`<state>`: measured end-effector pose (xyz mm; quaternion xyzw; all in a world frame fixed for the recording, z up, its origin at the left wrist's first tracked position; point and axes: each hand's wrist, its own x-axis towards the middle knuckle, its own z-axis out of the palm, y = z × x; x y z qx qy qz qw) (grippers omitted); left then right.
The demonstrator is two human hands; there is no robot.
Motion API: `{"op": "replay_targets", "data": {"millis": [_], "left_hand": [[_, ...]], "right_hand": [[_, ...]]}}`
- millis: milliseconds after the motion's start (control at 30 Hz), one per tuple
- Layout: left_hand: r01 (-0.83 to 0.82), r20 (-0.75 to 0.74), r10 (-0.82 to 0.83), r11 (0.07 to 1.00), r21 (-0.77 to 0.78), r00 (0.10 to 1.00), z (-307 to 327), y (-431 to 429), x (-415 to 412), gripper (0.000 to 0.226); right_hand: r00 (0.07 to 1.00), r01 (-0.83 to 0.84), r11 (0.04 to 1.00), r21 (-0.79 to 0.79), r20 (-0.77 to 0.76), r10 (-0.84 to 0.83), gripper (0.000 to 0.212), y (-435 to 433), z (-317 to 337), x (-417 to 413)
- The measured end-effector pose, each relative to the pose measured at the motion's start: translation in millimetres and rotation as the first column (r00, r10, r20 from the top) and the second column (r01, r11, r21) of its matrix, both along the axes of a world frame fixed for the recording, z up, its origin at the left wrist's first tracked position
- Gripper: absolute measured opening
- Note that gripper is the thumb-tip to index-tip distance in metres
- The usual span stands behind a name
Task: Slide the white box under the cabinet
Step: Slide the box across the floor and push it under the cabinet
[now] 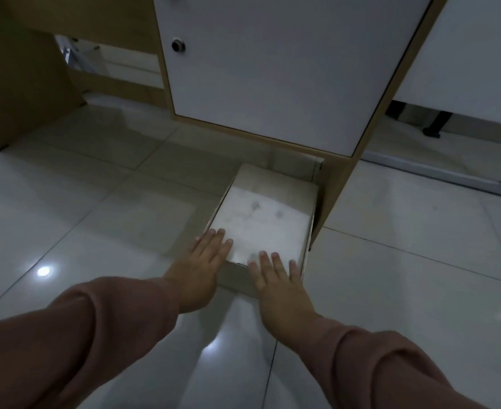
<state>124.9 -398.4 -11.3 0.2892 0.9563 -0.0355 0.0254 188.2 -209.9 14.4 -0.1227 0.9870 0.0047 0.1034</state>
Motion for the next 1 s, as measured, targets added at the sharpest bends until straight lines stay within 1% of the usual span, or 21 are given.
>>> {"op": "replay_targets", "data": {"millis": [33, 133, 200, 300, 333, 400, 500, 600, 667, 733, 800, 933, 1000], "left_hand": [[0.026, -0.015, -0.026, 1.0, -0.005, 1.0, -7, -5, 7, 0.1], [0.115, -0.039, -0.115, 0.993, 0.002, 0.993, -27, -18, 22, 0.12], [0.127, -0.023, -0.128, 0.991, -0.044, 0.992, -32, -22, 22, 0.123], [0.116, -0.005, -0.116, 0.991, -0.068, 0.993, -31, -21, 12, 0.127], [0.107, -0.02, -0.109, 0.991, -0.076, 0.994, -31, -20, 8, 0.13], [0.094, -0.033, -0.096, 0.993, -0.075, 0.995, -34, -18, 3, 0.131], [0.085, -0.01, -0.086, 0.993, -0.082, 0.996, -30, -10, -8, 0.13], [0.056, 0.019, -0.054, 0.99, -0.132, 0.998, -20, 3, -20, 0.117], [0.05, 0.013, -0.049, 0.985, -0.163, 0.999, -9, 14, -26, 0.111], [0.049, 0.027, -0.046, 0.992, -0.118, 0.999, -4, 22, -32, 0.103], [0.03, 0.139, -0.011, 0.99, -0.14, 0.99, 1, 29, -38, 0.094], [0.013, 0.171, 0.005, 0.994, -0.105, 0.985, 7, 39, -48, 0.092], [-0.024, 0.183, 0.04, 0.996, -0.087, 0.982, 3, 41, -46, 0.092]], "right_hand": [[0.999, -0.004, 1.0, 0.002, -0.048, 0.004, 0.08, -6, -5, 6], [0.999, 0.038, 0.999, 0.002, -0.005, -0.038, 0.083, -16, -23, 17], [0.999, 0.052, 0.999, 0.003, -0.002, -0.052, 0.084, -17, -29, 14], [0.998, 0.066, 0.998, 0.007, 0.021, -0.066, 0.089, -15, -29, 7], [0.998, 0.057, 0.998, -0.003, 0.018, -0.057, 0.088, -15, -26, 6], [1.0, 0.016, 1.0, 0.003, 0.02, -0.016, 0.08, -12, -24, 0], [1.0, 0.021, 1.0, -0.002, 0.022, -0.021, 0.074, -6, -18, -10], [0.999, 0.032, 0.999, -0.026, 0.033, -0.031, 0.076, 2, -19, -24], [0.998, 0.04, 0.999, -0.019, 0.043, -0.039, 0.076, 8, -20, -33], [0.997, 0.043, 0.999, -0.018, 0.066, -0.041, 0.075, 15, -19, -43], [0.995, 0.046, 0.999, -0.022, 0.084, -0.044, 0.076, 21, -17, -50], [0.989, 0.074, 0.997, -0.021, 0.131, -0.07, 0.078, 26, -11, -60], [0.978, 0.125, 0.991, -0.054, 0.173, -0.114, 0.079, 23, -8, -60]]}}
